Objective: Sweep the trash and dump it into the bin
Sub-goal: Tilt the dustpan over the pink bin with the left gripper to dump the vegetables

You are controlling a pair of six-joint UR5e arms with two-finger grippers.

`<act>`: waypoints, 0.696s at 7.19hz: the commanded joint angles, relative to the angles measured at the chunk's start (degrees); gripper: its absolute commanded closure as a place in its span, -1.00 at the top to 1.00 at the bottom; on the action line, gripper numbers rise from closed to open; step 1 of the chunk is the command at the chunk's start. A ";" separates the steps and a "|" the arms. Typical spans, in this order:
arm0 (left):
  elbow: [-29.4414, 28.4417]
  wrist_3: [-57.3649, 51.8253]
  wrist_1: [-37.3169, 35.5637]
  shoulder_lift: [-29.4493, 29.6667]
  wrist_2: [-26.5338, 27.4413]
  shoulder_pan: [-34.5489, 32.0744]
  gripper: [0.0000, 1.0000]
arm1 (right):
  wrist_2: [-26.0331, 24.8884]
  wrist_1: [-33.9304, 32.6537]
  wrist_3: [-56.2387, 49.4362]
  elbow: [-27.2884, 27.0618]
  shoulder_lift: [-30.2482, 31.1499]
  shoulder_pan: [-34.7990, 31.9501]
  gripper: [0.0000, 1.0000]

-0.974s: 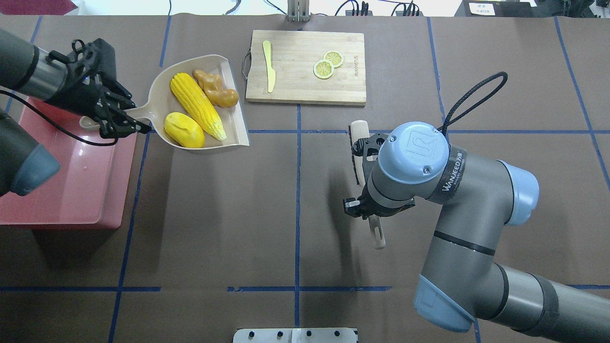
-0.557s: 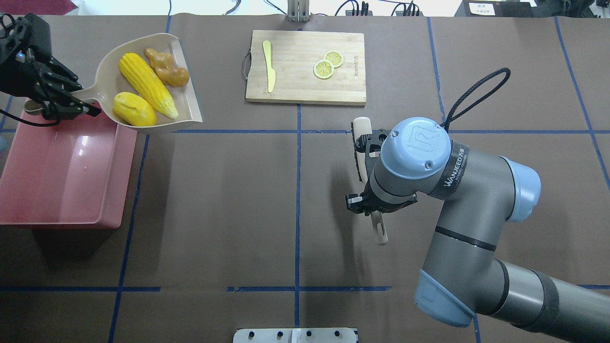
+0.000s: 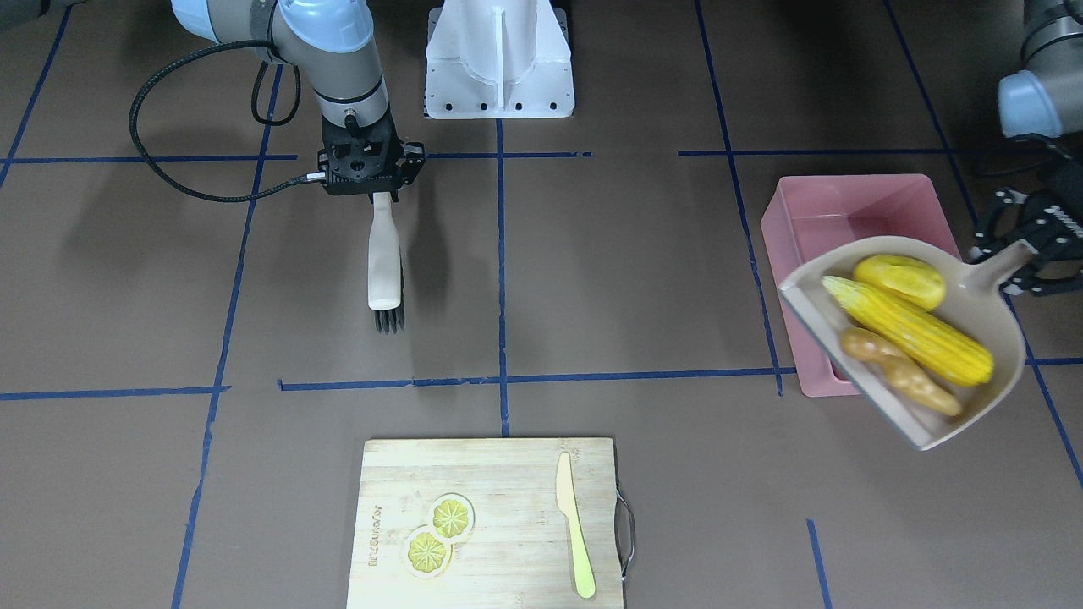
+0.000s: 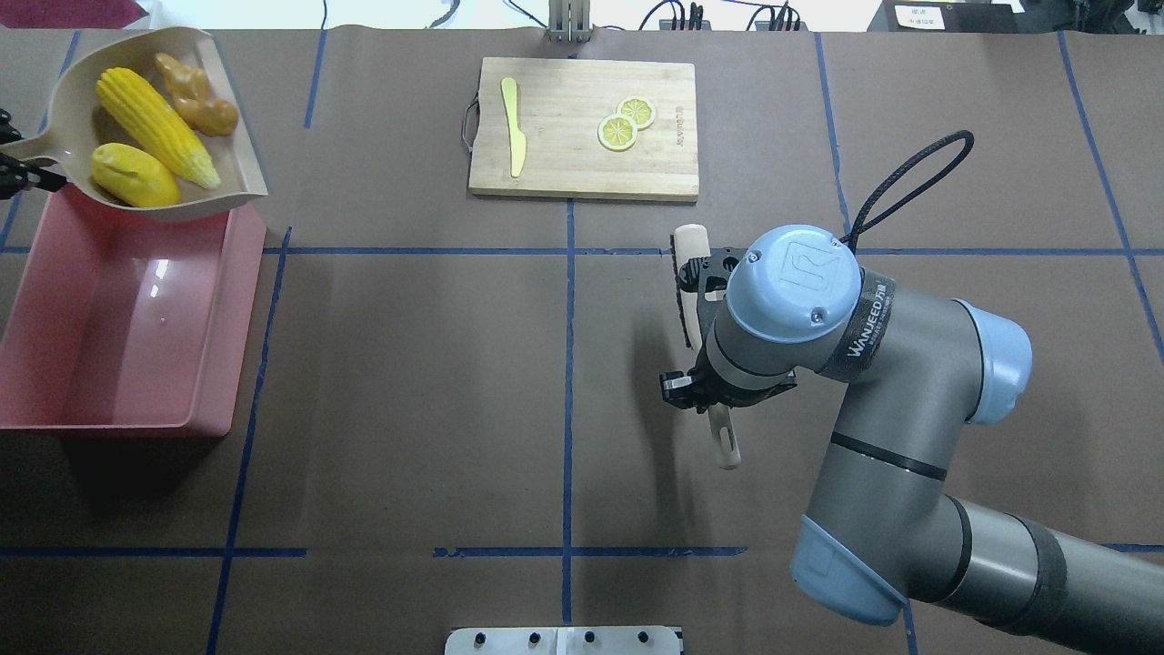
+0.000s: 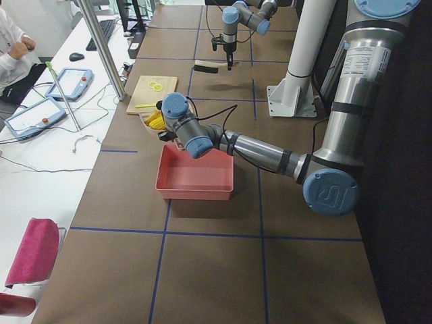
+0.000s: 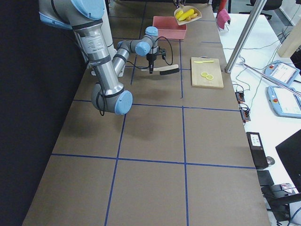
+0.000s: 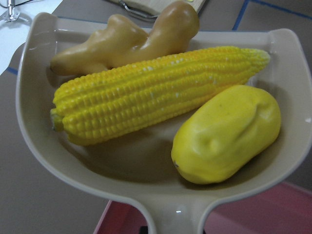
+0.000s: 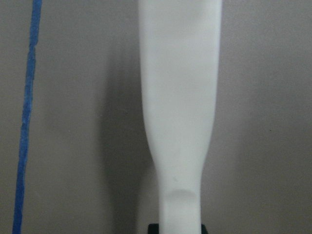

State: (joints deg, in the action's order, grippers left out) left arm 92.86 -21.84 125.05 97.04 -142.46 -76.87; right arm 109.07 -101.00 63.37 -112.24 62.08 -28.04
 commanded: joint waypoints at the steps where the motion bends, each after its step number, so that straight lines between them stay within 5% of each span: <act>1: -2.33 -3.65 -0.07 -4.21 0.16 -5.64 -1.00 | 0.00 0.01 0.00 0.00 0.41 0.00 -1.00; 5: 4.52 -1.38 -0.06 -11.25 11.40 -6.98 -1.00 | 0.00 0.01 0.09 -0.09 0.76 0.09 -1.00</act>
State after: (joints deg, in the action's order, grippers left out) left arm 95.20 -25.00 125.51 87.43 -133.74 -83.63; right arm 109.04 -100.96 63.44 -112.29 62.69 -27.96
